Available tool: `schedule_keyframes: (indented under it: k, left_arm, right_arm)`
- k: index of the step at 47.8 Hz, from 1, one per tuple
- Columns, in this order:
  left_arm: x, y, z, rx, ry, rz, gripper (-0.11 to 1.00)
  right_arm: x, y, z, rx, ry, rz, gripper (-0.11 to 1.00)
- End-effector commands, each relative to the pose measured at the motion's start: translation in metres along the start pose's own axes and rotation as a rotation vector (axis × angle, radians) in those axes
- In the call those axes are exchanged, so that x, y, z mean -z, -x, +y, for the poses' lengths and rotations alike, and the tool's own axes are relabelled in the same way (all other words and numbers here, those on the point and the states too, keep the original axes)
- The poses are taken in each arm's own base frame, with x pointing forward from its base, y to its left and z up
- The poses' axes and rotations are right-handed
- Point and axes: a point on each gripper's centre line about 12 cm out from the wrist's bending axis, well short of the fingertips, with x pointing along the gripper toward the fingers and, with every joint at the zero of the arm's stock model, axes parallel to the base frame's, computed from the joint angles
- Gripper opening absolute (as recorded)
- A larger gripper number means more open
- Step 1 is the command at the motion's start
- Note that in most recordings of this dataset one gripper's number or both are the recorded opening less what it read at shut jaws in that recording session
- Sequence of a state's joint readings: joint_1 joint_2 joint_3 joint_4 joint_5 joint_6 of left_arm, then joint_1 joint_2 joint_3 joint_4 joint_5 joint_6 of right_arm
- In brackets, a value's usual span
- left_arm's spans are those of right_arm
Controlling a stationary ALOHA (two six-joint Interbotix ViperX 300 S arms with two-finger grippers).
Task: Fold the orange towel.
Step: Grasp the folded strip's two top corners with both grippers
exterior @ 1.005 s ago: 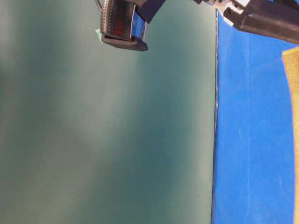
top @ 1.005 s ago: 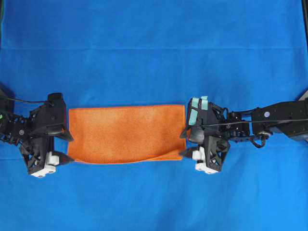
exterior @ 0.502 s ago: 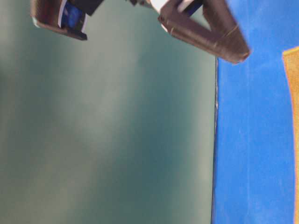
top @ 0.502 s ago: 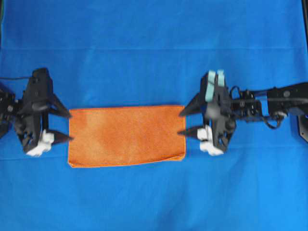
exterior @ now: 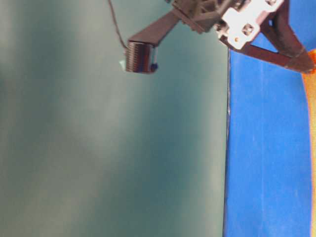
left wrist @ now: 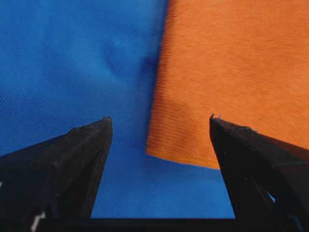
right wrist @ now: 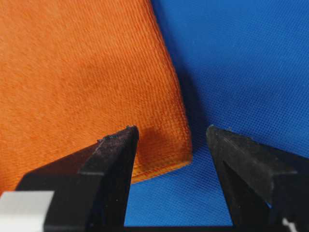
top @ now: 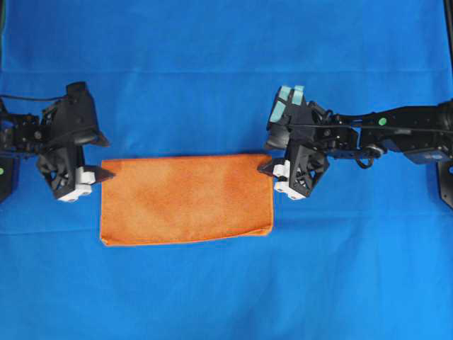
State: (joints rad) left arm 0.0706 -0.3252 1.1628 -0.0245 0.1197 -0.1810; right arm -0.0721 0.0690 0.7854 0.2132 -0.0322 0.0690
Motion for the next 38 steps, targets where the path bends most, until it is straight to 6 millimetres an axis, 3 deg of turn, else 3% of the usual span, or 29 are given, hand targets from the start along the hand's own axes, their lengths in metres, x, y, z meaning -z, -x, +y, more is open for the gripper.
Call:
schedule_keyframes:
  k: [1, 14, 22, 26, 33, 38]
  left_arm:
    - [-0.003, -0.006, 0.002, -0.005, 0.006, -0.009, 0.74]
    - [-0.001, -0.013, 0.003, -0.012, 0.003, 0.019, 0.67]
    - [0.001, -0.014, 0.003, -0.014, -0.011, 0.03, 0.48]
    - [0.002, -0.016, 0.003, -0.016, -0.014, 0.041, 0.38]
    - [0.006, -0.024, 0.004, -0.023, -0.015, 0.08, 0.23]
    - [0.003, -0.023, 0.004, -0.023, -0.017, 0.081, 0.13]
  right_arm:
    - [-0.009, 0.0, -0.001, 0.001, -0.002, -0.024, 0.62]
    - [-0.002, -0.006, -0.006, 0.013, -0.009, 0.0, 0.62]
    - [0.0, -0.006, -0.006, 0.015, -0.009, 0.002, 0.56]
    - [0.001, -0.008, -0.007, 0.016, -0.008, 0.008, 0.42]
    - [0.003, -0.008, -0.007, 0.017, -0.008, 0.013, 0.05]
    - [0.003, -0.008, -0.007, 0.017, -0.008, 0.013, 0.04]
